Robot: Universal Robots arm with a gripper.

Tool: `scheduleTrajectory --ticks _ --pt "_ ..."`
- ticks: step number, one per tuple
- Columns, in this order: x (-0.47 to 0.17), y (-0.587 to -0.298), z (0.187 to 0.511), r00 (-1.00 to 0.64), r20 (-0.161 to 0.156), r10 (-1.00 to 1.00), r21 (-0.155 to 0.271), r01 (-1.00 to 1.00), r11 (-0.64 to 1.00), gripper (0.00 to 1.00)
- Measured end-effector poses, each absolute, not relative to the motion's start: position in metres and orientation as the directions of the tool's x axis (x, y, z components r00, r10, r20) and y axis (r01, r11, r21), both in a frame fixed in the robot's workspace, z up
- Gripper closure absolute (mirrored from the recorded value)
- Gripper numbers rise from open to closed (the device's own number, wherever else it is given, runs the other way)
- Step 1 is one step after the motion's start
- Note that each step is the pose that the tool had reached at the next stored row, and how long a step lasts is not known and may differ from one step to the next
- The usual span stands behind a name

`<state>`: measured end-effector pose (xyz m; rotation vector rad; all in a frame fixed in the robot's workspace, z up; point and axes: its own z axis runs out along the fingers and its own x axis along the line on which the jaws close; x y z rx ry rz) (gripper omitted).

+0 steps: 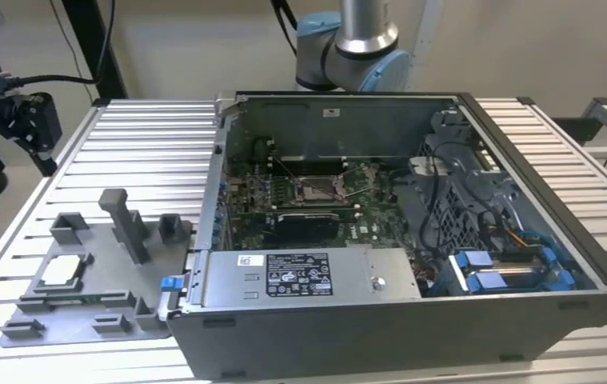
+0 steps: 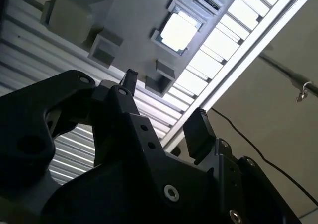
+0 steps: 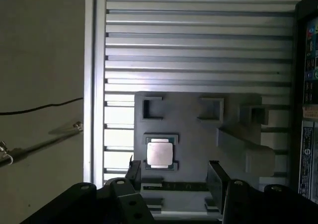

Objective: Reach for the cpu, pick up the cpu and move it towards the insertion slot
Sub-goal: 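Pick up the cpu and move it towards the insertion slot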

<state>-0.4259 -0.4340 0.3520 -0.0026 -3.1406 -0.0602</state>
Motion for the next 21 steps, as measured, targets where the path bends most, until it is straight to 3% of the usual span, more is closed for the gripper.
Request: scheduleTrajectory --ticks 21 --pt "-0.43 -0.433 0.314 -1.0 0.0 0.021 0.038 0.021 0.999 0.0"
